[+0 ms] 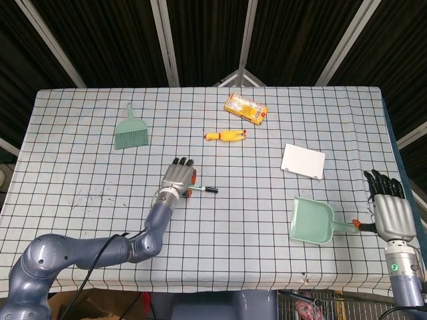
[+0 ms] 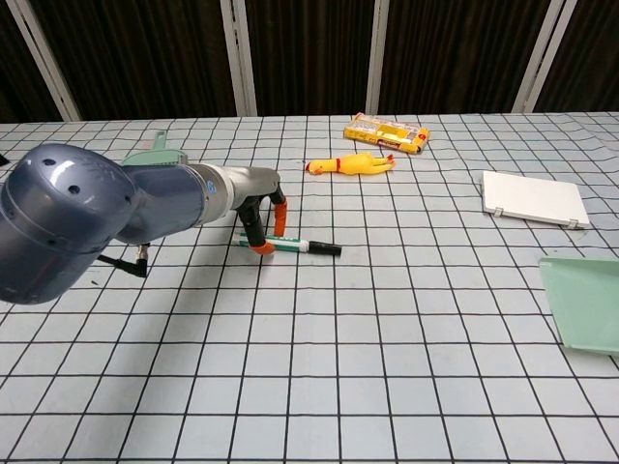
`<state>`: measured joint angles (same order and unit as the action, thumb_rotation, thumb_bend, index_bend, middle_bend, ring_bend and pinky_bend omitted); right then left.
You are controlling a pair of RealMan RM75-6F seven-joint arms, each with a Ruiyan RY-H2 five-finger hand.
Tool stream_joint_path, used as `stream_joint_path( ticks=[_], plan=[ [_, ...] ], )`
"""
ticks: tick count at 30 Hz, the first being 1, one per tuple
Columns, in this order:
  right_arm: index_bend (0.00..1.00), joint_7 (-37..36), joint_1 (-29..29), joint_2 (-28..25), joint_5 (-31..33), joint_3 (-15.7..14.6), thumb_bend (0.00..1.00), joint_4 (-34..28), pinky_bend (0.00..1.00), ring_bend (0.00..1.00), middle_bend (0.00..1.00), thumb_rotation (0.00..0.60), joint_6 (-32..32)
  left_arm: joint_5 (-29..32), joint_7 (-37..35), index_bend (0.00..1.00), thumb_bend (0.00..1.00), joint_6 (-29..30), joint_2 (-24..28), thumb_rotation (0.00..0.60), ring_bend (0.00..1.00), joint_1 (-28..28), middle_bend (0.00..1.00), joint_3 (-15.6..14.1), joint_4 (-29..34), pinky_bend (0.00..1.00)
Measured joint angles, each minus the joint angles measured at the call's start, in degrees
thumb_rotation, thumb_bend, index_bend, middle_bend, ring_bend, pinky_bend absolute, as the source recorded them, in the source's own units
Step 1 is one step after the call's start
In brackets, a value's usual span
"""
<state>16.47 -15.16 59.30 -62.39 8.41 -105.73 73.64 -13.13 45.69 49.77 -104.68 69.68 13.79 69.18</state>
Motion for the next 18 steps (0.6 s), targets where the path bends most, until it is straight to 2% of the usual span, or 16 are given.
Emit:
stream_joint_path(
  ticks=[9, 18],
  plan=[
    [0.02, 0.02, -0.01, 0.09, 0.18, 0.06, 0.09, 0.01, 0.0, 0.02, 0.0, 0.6, -0.02, 0.2, 0.71, 0.5, 0.51, -0.04, -0.11, 0.6, 0.0, -0.01, 0.09, 0.07, -0.14, 0.0],
    [0.02, 0.22, -0.12, 0.31, 0.45, 0.03, 0.09, 0.36, 0.0, 0.02, 0.0, 0.6, -0.24, 1.18, 1.69, 0.5, 0.52, -0.52, -0.35, 0.6, 0.0, 0.11, 0.09, 0.21, -0.68, 0.0]
  ],
)
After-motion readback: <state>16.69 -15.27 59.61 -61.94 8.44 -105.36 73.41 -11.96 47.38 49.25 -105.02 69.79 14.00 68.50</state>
